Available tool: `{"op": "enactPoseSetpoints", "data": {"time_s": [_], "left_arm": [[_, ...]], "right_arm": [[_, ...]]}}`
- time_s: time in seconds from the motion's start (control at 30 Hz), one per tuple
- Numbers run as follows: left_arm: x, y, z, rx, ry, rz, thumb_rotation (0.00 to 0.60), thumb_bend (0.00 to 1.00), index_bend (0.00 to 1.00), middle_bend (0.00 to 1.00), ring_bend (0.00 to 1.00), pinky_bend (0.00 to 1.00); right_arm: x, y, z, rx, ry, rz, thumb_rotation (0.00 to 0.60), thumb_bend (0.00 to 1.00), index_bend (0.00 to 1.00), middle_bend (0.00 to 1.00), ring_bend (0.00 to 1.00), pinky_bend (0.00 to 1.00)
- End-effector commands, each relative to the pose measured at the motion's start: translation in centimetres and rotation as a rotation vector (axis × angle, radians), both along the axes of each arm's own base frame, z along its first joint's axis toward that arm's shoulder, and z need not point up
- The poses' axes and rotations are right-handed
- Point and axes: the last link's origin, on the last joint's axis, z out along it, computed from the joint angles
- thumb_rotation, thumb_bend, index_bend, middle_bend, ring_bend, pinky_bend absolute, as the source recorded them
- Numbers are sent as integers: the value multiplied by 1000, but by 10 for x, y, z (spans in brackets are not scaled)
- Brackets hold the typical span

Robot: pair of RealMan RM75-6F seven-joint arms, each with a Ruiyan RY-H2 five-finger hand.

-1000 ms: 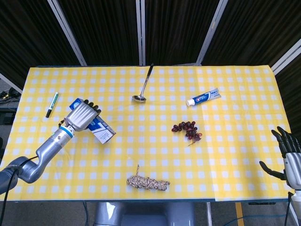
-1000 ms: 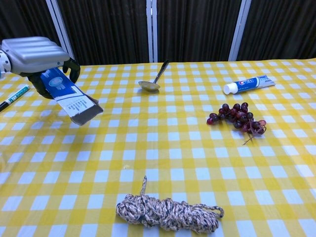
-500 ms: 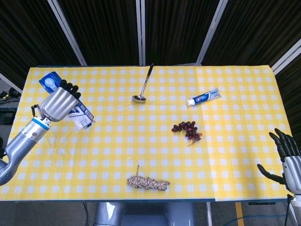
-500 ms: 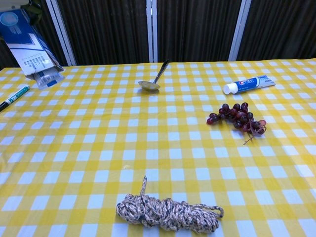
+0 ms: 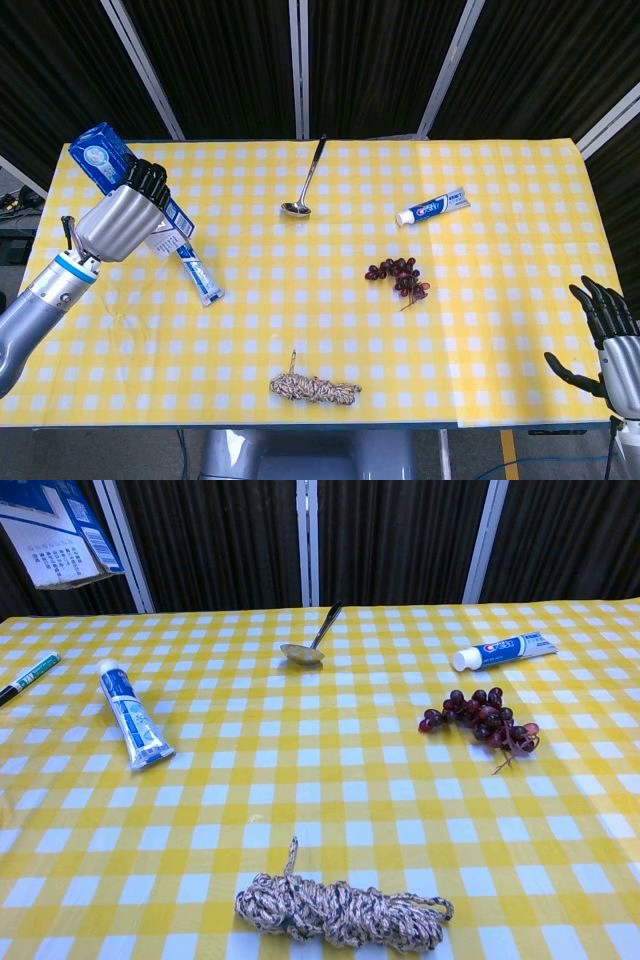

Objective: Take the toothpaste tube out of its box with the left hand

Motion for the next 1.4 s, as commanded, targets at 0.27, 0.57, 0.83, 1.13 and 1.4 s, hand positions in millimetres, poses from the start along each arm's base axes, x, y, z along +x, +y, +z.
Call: {"op": "enactPoseSetpoints", "data": {"time_s": [0.27,0.57,0.83,1.13,1.4], "left_arm": [[-9,-13,-4,-81,-208,129,600,303,380,252,264,300],[-25,-34,-60,-346,-519,332,600,289,309,172,194,268],[-27,-39,-89,-418,-635,422,600,121,0,0,0,0],[-32,-56,-97,-411,-800,457,600,77,0,0,0,0],[-72,-114,-92,-294,-945,416,600,52,0,0,0,0]], "right_arm": [[1,0,-3,8,7,0,600,117,25,0,0,0],[1,0,-4,9,10,0,600,117,25,0,0,0],[1,-1,-4,7,15,-4,600,118,26,0,0,0],[0,-2,-6,11,21,-9,600,117,25,0,0,0],[0,-2,-7,10,32,-7,600,117,25,0,0,0]]}}
